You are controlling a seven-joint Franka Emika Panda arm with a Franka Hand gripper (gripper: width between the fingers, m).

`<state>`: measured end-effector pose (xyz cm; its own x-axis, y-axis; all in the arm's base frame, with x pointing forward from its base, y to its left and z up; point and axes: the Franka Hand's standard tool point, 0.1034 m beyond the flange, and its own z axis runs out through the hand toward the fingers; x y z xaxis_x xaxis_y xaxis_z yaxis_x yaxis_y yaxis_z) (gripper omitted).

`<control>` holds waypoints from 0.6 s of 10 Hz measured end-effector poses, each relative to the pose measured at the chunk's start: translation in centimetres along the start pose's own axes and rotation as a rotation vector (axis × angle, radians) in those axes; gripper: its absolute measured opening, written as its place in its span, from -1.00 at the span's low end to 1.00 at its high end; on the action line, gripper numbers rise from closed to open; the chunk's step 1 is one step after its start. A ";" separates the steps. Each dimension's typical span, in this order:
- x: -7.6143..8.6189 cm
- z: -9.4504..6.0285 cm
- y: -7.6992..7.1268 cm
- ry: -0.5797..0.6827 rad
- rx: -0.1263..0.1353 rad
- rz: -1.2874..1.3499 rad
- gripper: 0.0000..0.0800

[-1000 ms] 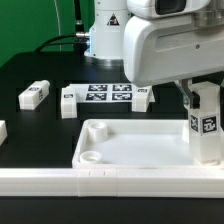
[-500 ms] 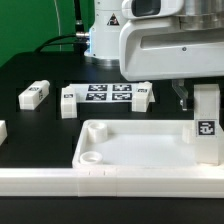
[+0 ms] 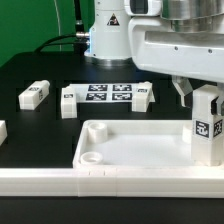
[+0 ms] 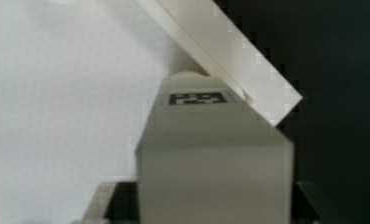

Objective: Assemble desk

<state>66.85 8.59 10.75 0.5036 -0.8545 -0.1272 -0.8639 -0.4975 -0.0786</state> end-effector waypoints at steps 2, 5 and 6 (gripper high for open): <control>-0.1 0.0 0.0 0.000 -0.001 0.131 -0.27; -0.1 0.0 -0.1 0.001 0.001 0.196 -0.27; -0.1 0.0 0.0 0.001 -0.003 0.132 -0.07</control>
Offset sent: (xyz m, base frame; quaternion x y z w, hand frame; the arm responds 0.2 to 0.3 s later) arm 0.0000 0.0000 0.0000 0.0000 0.0000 0.1938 0.9810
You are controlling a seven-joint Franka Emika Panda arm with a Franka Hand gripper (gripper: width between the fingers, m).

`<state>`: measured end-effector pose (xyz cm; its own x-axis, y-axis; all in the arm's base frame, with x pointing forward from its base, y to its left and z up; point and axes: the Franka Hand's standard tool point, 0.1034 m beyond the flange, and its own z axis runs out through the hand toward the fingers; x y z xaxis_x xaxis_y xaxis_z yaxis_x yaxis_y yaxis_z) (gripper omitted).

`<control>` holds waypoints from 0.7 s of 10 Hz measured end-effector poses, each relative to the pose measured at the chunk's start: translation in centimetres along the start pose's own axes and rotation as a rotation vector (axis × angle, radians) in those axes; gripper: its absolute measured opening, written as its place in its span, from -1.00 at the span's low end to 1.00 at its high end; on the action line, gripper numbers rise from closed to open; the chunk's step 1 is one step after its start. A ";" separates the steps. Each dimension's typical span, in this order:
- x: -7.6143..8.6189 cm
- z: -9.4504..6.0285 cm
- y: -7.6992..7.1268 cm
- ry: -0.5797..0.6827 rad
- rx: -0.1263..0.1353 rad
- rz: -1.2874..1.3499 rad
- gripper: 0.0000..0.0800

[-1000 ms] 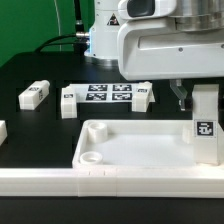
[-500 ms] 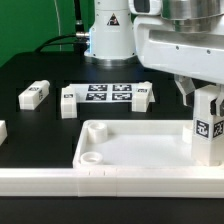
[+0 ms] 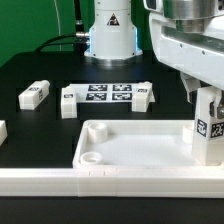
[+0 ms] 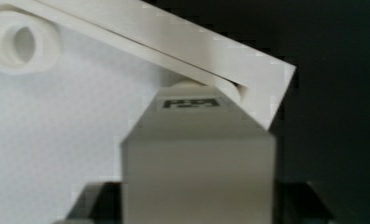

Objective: Assemble desk

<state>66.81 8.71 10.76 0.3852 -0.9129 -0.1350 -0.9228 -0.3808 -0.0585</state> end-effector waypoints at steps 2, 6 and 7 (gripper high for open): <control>-0.2 0.0 0.2 -0.007 -0.009 -0.100 0.55; -1.3 0.2 -0.1 -0.011 -0.010 -0.545 0.62; -1.3 0.2 -0.1 -0.012 -0.010 -0.680 0.62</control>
Offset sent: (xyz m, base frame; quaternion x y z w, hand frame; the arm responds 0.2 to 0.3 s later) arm -0.0065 0.0116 0.0034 -0.0207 -0.0014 -0.2759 0.9610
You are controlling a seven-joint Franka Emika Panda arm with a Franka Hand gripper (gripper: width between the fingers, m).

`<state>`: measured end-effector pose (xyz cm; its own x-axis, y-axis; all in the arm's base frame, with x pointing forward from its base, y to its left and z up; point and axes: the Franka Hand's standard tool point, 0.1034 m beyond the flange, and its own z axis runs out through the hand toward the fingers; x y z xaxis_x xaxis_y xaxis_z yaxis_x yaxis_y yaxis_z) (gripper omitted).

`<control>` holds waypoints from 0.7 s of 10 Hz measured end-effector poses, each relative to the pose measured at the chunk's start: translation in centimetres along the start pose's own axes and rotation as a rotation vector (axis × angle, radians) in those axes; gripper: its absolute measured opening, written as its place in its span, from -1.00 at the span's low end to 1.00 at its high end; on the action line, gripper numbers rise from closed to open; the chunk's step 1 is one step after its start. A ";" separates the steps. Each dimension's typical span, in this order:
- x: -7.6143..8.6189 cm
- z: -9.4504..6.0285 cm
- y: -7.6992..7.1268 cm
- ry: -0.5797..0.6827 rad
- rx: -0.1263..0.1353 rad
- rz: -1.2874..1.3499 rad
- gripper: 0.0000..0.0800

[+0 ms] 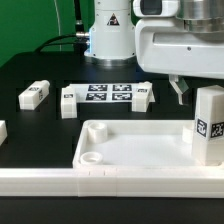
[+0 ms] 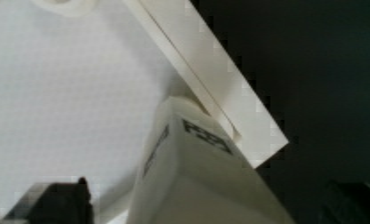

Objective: Assemble desk

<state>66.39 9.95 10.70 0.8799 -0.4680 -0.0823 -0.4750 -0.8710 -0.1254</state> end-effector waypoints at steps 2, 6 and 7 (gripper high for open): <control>-0.2 0.1 -0.2 0.005 -0.015 -0.178 0.62; 0.1 -0.1 0.2 0.020 -0.079 -0.518 0.62; 0.1 -0.1 0.3 0.019 -0.087 -0.589 0.62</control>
Offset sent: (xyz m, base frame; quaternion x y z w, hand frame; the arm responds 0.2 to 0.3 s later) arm -0.0021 -0.0066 0.0021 -0.0287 -0.0139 -0.2409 0.9700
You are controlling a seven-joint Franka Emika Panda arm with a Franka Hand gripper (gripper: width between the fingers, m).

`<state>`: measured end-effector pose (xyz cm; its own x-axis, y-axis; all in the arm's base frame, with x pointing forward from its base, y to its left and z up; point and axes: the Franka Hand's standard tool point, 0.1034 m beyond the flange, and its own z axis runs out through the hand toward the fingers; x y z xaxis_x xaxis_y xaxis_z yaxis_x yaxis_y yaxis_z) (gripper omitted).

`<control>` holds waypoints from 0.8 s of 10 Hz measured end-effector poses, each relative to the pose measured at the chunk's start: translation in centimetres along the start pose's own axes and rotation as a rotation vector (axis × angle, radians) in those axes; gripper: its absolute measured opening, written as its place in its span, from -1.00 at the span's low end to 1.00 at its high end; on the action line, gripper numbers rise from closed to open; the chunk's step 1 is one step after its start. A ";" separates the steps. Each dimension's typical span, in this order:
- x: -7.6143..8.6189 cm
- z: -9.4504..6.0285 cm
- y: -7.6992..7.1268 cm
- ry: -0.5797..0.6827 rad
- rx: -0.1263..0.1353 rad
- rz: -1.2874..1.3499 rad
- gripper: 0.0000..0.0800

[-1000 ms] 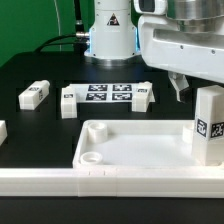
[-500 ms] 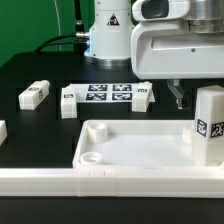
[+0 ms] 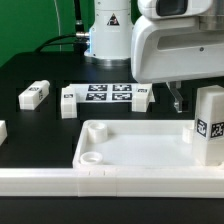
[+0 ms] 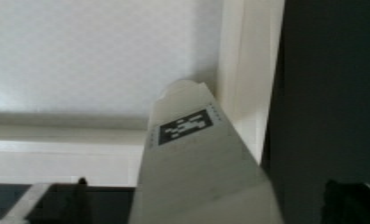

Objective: Assemble desk

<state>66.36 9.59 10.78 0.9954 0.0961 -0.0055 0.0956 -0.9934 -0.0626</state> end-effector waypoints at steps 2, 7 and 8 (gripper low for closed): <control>0.0 0.1 0.2 -0.001 0.000 -0.023 0.30; 0.0 0.1 0.2 -0.001 0.000 -0.005 -0.28; 0.0 0.1 0.1 -0.001 0.001 0.069 -0.28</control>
Offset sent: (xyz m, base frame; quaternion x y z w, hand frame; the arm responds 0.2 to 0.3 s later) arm 0.0000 0.0000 0.0000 0.0000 0.0000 0.0000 1.0000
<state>66.35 9.45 10.65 0.9996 0.0273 -0.0111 0.0266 -0.9976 -0.0635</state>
